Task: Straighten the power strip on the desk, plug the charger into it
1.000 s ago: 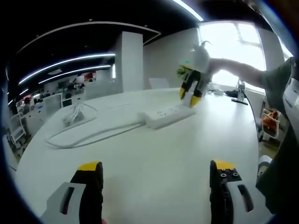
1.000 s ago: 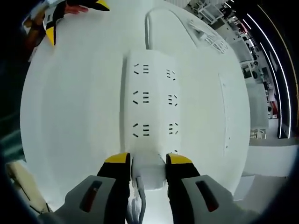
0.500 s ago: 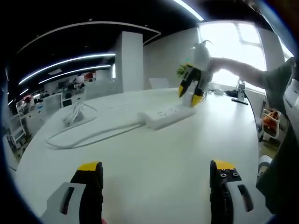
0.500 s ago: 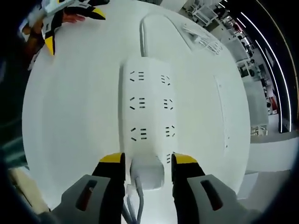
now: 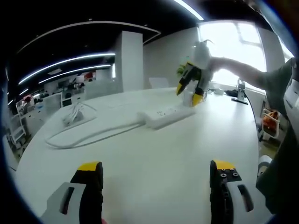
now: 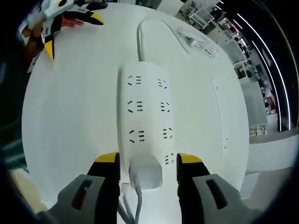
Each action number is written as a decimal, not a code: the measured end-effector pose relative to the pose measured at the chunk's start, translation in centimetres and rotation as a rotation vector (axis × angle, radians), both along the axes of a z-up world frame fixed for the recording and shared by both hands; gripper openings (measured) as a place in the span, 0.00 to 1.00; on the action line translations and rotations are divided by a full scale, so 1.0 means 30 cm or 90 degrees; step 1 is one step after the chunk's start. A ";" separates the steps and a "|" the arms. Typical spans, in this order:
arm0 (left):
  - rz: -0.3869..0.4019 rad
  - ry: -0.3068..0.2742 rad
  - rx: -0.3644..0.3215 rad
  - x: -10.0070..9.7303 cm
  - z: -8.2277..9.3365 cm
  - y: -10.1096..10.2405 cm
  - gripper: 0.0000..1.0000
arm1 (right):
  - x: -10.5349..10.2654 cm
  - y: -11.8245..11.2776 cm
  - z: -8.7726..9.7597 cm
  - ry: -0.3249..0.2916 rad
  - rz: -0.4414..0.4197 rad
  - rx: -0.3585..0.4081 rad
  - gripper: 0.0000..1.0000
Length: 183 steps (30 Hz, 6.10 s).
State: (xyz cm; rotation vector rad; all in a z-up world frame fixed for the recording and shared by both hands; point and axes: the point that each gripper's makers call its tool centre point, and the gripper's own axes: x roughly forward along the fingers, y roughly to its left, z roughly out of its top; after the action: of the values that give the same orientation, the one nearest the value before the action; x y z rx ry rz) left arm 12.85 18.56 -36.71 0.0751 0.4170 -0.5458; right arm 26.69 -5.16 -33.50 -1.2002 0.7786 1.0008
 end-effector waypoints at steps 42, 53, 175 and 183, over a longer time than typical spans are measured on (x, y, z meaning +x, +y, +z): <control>-0.027 -0.004 0.019 0.001 0.038 -0.058 0.98 | -0.026 -0.033 0.083 -0.060 -0.035 0.153 0.70; -0.030 -0.007 0.023 -0.012 0.050 -0.069 0.98 | -0.039 -0.034 0.113 -0.067 -0.050 0.207 0.75; 0.003 -0.037 0.001 0.001 0.102 -0.060 0.99 | -0.291 -0.392 0.000 -0.148 -0.342 0.640 1.00; 0.021 -0.041 -0.004 -0.004 0.102 -0.034 0.99 | -0.316 -0.404 -0.021 -0.157 -0.365 0.649 1.00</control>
State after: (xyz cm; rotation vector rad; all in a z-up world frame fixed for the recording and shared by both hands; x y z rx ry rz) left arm 12.73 17.54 -33.63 0.0802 0.3530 -0.5108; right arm 17.20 -17.28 -34.13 -0.1755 0.2847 0.5973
